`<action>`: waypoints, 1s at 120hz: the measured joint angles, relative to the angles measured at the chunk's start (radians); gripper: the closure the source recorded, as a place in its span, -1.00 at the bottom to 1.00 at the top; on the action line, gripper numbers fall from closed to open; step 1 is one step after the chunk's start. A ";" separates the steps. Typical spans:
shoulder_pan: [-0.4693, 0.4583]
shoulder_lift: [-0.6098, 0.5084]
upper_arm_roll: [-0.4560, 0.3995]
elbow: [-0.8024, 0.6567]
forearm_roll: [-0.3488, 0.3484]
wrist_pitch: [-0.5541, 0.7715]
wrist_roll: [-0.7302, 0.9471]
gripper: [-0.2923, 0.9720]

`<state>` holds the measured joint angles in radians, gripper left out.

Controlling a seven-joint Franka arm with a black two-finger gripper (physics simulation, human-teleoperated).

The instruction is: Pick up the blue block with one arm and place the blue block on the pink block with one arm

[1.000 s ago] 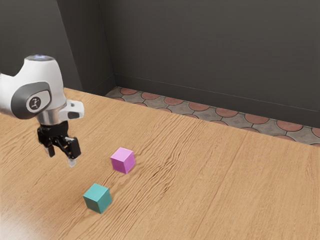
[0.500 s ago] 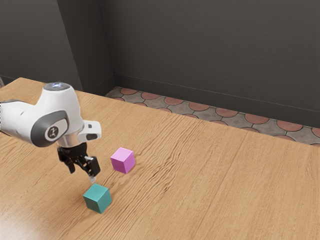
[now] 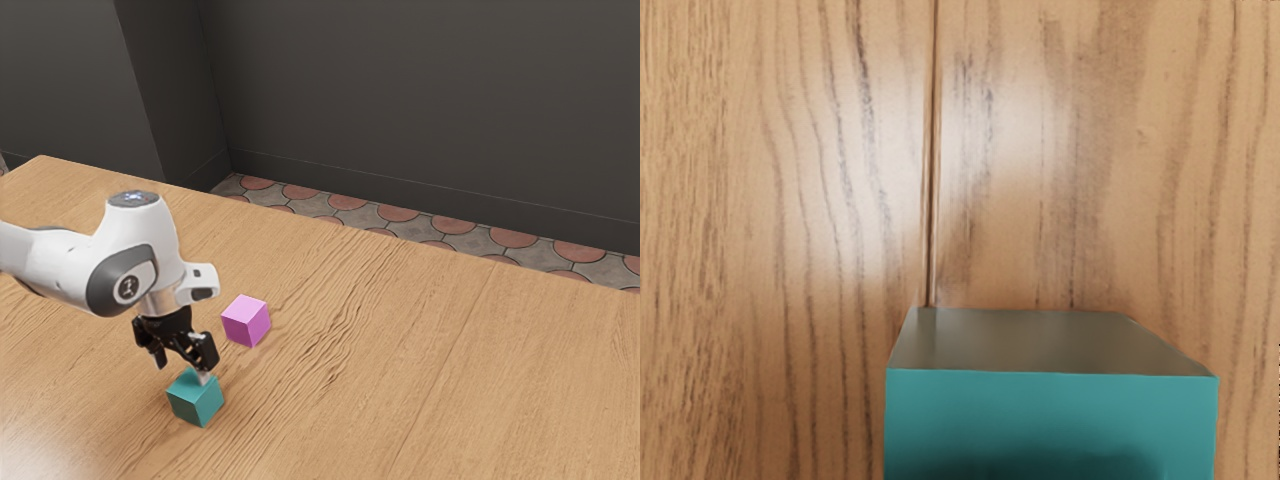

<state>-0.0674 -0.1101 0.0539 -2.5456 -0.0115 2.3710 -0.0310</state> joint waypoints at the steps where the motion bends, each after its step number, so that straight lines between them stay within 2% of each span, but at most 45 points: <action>1: 0.000 0.001 0.000 0.000 -0.001 0.001 0.000 -0.54; 43: -0.028 0.028 0.000 -0.002 -0.030 0.031 -0.013 -0.54; 106: -0.026 0.137 0.000 0.003 -0.063 0.081 -0.021 -0.53; 112: -0.026 0.140 0.001 0.003 -0.065 0.085 -0.022 -0.51; 120: -0.027 0.141 0.001 0.004 -0.071 0.088 -0.022 -0.36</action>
<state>-0.0942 0.0307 0.0551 -2.5421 -0.0826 2.4593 -0.0532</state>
